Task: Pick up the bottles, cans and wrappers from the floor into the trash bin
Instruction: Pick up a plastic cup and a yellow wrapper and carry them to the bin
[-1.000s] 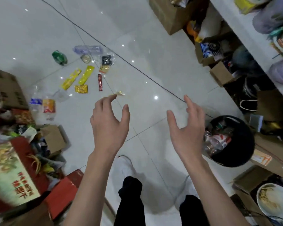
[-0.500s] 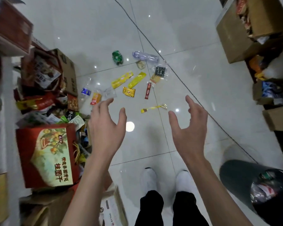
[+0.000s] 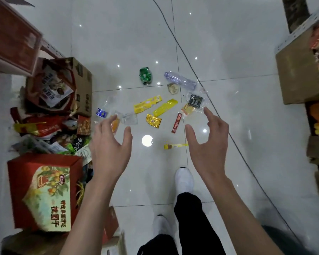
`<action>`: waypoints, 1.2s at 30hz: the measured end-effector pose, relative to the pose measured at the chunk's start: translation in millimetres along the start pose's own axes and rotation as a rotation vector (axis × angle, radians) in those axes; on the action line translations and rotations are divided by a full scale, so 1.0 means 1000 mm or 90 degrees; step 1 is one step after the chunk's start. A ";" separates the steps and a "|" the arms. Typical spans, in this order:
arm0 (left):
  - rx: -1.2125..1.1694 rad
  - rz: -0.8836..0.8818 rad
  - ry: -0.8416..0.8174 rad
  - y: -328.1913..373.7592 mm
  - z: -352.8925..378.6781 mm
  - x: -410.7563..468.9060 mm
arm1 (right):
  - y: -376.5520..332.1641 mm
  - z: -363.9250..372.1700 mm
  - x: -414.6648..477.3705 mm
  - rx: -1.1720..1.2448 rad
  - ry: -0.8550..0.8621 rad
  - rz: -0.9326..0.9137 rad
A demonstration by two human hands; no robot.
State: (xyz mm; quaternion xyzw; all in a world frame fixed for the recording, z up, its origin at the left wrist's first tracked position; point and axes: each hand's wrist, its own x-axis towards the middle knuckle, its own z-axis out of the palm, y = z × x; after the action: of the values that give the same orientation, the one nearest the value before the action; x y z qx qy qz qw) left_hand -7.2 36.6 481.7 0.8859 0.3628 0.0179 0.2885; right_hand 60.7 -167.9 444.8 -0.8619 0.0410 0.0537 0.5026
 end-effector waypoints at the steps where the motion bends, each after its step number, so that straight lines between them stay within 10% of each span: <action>1: -0.004 -0.005 0.003 0.000 0.005 0.011 | 0.003 0.006 0.013 -0.008 -0.008 -0.002; 24: -0.032 0.011 -0.039 -0.239 0.292 0.248 | 0.242 0.347 0.211 -0.083 -0.193 -0.200; 36: 0.201 0.121 -0.125 -0.350 0.380 0.284 | 0.333 0.486 0.235 -0.111 -0.277 -0.302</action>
State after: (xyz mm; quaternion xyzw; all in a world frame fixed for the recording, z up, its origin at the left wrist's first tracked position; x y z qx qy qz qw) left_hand 71.8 232.4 -68.6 0.9479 0.2459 -0.0981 0.1769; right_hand 227.2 87.2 -111.4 -0.8553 -0.2739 0.1212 0.4227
